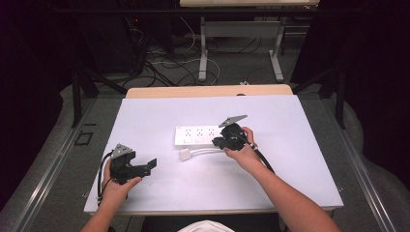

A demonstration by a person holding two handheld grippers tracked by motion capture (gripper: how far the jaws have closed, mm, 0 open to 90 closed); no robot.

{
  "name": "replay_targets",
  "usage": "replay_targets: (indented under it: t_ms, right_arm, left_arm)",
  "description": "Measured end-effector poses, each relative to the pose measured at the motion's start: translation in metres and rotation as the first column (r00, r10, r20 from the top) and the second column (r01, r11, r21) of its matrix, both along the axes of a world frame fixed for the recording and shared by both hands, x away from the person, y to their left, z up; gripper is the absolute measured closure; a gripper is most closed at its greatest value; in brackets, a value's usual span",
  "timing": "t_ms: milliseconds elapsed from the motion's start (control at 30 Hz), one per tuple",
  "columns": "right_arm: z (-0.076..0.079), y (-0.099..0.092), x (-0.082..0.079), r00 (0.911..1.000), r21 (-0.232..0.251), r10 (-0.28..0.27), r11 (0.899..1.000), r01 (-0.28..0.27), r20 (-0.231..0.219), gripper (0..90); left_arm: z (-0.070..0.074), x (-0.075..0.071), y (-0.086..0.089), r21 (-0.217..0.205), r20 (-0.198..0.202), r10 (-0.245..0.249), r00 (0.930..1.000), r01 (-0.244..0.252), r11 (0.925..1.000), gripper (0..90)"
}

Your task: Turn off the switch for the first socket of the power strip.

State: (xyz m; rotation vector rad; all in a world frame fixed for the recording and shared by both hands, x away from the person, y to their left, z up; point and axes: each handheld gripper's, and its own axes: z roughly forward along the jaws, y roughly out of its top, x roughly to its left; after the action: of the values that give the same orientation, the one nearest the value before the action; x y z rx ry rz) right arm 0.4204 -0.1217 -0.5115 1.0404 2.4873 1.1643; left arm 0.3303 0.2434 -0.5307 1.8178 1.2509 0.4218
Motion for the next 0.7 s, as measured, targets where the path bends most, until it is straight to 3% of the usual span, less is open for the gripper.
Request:
replay_targets:
  t_ms: [533, 567, 600, 700]
  right_arm:
    - [-0.005, -0.016, -0.012, 0.9998, 0.026, -0.02, 0.999, 0.02, -0.007, 82.5]
    - [-0.004, -0.018, -0.011, 0.9999, 0.005, -0.007, 1.0, 0.007, -0.01, 82.5]
    - [-0.006, -0.017, -0.011, 0.9999, 0.027, -0.012, 1.0, 0.012, 0.001, 82.5]
    - [-0.006, -0.018, -0.014, 0.9998, 0.029, -0.017, 0.999, 0.017, -0.008, 82.4]
  left_arm:
    - [0.0, 0.0, 0.0, 0.007, -0.006, -0.002, 1.0, 0.002, 1.0, 4.7]
    - [0.0, 0.0, 0.0, 0.009, -0.009, -0.003, 1.0, 0.003, 1.0, 4.8]
    - [-0.001, 0.0, -0.001, 0.006, -0.001, 0.002, 1.0, -0.002, 1.0, 4.9]
    - [0.0, 0.0, 0.0, 0.004, -0.001, 0.002, 1.0, -0.002, 1.0, 5.0]
